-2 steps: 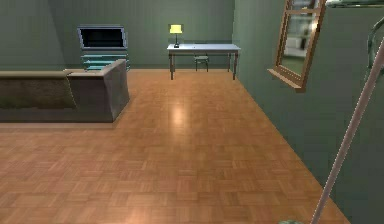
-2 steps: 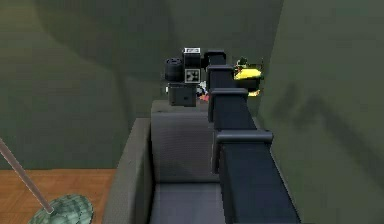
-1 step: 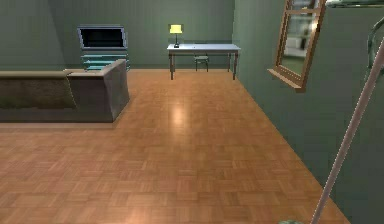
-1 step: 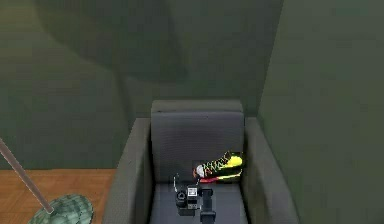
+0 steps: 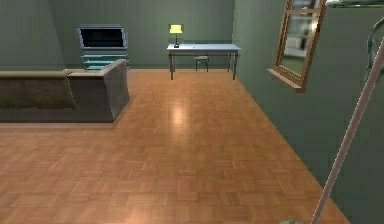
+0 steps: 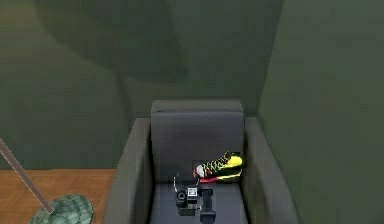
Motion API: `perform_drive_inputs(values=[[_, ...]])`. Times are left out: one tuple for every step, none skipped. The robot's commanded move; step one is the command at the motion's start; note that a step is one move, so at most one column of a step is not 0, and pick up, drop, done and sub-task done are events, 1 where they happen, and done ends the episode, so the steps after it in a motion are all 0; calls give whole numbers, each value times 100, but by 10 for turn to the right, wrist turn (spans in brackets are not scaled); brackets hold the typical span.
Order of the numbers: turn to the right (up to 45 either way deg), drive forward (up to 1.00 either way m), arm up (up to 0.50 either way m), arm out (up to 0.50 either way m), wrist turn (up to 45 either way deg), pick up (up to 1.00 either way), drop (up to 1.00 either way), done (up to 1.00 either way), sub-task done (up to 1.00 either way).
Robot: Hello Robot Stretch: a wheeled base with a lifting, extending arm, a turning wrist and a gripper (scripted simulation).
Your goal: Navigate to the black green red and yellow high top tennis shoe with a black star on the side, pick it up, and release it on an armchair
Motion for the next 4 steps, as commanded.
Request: perform_drive_inputs(values=[[0, 0, 0, 0, 0, 0, 100, 0, 0], [0, 0, 10, 0, 0, 0, 0, 0, 0], [0, 0, 0, -8, 0, 0, 0, 0, 0], [0, 0, 0, 0, 0, 0, 0, 100, 0]])
